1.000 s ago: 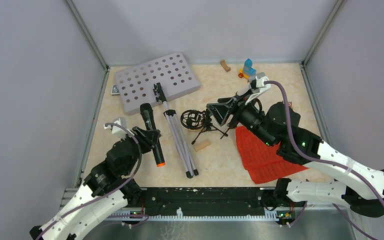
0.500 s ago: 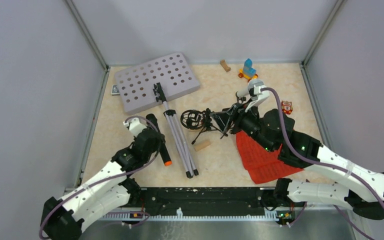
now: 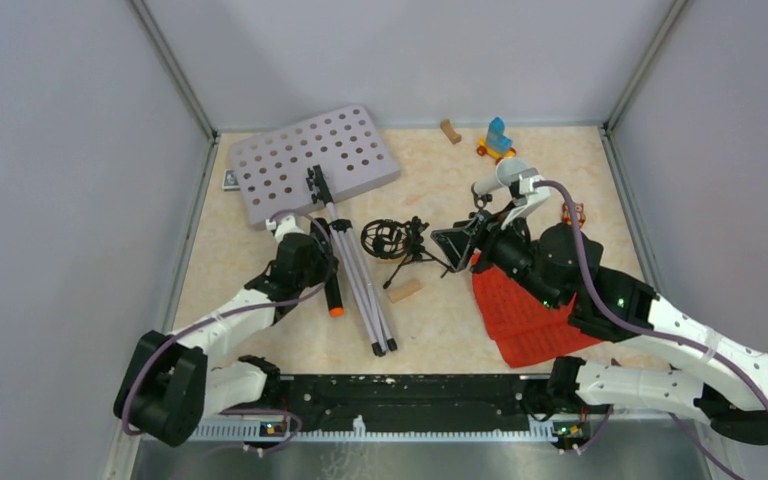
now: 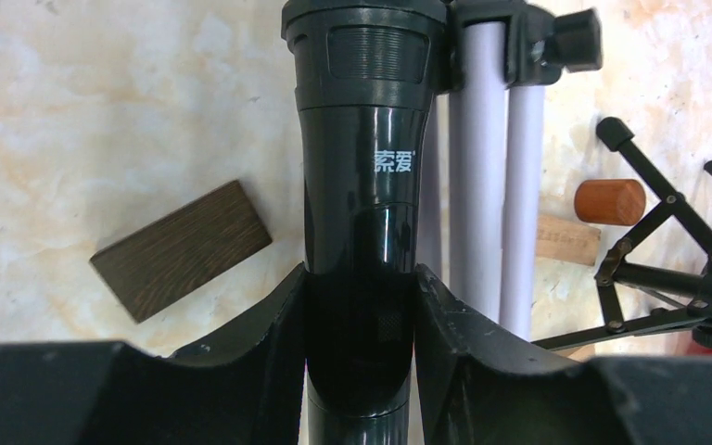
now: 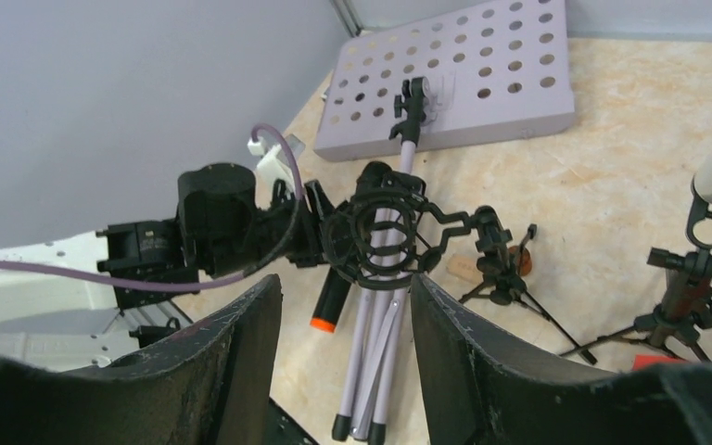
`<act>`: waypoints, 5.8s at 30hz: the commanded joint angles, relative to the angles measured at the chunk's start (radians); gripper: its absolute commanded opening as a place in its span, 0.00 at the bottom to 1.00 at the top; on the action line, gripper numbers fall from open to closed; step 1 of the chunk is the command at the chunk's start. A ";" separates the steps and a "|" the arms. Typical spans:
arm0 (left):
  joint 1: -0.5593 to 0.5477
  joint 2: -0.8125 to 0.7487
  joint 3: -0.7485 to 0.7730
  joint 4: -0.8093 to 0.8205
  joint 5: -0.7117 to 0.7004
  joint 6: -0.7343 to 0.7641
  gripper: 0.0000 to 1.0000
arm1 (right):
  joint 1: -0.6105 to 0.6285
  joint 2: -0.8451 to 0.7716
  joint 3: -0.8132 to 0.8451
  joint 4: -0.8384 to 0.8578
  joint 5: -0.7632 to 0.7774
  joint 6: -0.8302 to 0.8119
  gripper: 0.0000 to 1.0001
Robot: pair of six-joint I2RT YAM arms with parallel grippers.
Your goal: Pack up the instrument practice props
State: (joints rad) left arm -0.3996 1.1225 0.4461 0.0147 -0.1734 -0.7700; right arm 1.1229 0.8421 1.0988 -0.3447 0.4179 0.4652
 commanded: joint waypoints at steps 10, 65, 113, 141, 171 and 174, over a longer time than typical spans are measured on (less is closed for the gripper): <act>0.005 0.138 0.080 0.138 -0.045 0.013 0.41 | -0.001 -0.041 -0.016 -0.011 0.025 0.013 0.53; -0.032 -0.331 0.318 0.179 0.435 0.565 0.99 | -0.466 0.039 -0.525 1.072 -0.015 -0.507 0.64; -0.463 0.686 0.841 0.430 0.250 0.289 0.77 | -0.501 0.036 -0.415 0.988 -0.221 -0.570 0.00; -0.407 0.870 0.968 0.301 0.274 0.119 0.00 | -0.501 -0.115 -0.195 0.841 -0.328 -0.646 0.00; -0.366 0.727 0.999 0.366 0.421 0.202 0.91 | -0.500 -0.158 0.155 0.070 -0.196 -0.355 0.00; -0.366 0.672 0.987 0.410 0.477 0.201 0.98 | -0.501 -0.141 0.222 -0.034 -0.163 -0.309 0.00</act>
State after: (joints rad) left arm -0.7708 1.9423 1.4372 0.3141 0.2356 -0.5983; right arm 0.6189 0.6762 1.2198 -0.2127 0.1928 0.0490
